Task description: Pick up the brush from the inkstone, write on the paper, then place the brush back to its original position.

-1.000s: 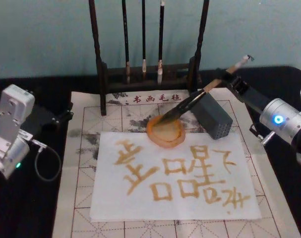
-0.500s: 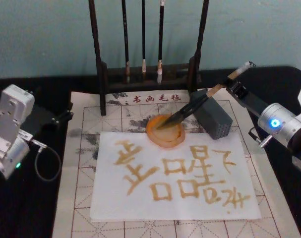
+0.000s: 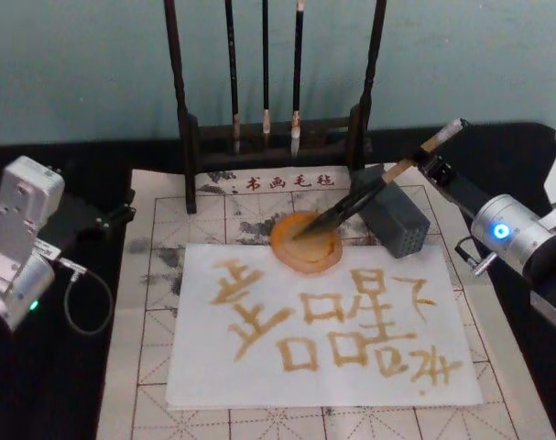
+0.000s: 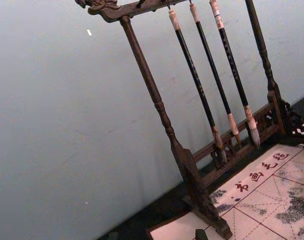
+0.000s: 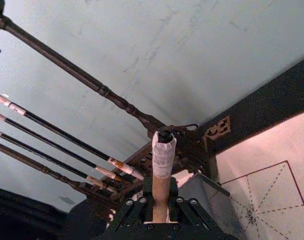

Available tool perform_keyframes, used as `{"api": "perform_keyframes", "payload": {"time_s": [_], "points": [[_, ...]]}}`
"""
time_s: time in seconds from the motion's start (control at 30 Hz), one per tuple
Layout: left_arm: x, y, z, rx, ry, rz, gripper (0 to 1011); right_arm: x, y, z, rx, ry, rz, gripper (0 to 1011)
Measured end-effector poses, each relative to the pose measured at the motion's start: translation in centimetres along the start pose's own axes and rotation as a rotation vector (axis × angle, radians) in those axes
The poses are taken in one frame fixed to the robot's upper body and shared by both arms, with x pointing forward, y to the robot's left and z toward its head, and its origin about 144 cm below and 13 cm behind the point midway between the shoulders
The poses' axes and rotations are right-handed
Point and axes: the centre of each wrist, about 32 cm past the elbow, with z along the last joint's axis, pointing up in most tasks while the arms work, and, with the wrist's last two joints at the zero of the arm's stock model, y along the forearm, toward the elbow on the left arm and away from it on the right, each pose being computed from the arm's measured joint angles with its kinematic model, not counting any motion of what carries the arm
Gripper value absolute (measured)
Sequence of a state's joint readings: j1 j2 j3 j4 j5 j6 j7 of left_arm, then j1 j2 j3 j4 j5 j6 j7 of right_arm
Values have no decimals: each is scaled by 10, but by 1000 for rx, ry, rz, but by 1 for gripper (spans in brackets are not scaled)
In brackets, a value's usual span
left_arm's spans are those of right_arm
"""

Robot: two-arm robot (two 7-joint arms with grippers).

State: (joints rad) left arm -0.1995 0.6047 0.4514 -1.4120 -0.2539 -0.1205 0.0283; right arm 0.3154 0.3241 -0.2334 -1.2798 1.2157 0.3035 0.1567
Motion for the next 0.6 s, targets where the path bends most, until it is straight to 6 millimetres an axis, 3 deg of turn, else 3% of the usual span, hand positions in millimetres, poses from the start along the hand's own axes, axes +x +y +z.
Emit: {"api": "perform_keyframes", "payload": {"time_s": [0.6], "points": [[0,0,0,0,0,0,1001,3,9,-7,11,24,-12,182]]}}
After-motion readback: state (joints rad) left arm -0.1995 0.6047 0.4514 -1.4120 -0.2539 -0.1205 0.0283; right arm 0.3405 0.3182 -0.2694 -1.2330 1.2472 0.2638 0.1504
